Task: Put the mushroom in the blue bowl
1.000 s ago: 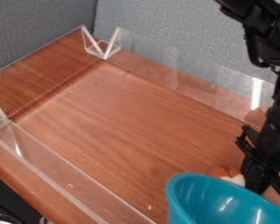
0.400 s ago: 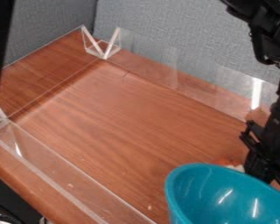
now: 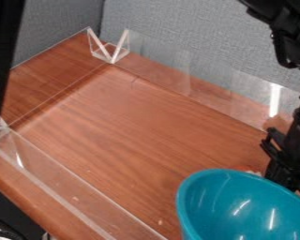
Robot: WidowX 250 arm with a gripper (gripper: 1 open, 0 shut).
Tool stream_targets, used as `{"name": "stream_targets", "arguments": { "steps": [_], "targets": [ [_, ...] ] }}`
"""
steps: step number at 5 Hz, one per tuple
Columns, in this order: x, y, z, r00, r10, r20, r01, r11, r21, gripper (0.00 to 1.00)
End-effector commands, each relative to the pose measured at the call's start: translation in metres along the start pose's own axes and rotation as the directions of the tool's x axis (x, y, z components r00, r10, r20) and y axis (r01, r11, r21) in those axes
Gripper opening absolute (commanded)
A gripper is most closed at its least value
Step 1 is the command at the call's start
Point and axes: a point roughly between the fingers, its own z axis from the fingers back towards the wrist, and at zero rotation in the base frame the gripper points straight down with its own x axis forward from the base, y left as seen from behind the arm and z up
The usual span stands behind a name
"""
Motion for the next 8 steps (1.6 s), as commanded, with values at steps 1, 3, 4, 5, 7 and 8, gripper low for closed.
{"name": "stream_targets", "arguments": {
  "steps": [1,3,4,5,7,8],
  "targets": [
    [0.0061,-0.0033,0.0073,0.999,-0.031,0.028,0.031,0.999,0.014,0.0],
    [0.0082,-0.0068,0.0058,0.998,-0.052,0.029,0.052,0.999,0.016,0.0],
    [0.0086,-0.0079,0.0052,0.998,-0.063,0.029,0.063,0.998,0.016,0.0],
    [0.009,-0.0088,0.0047,0.997,-0.074,0.03,0.074,0.997,0.016,0.0],
    [0.0092,-0.0103,0.0036,0.995,-0.096,0.03,0.095,0.995,0.016,0.0],
    [0.0084,-0.0099,0.0032,0.994,-0.106,0.03,0.106,0.994,0.015,0.0]
  ]
}}
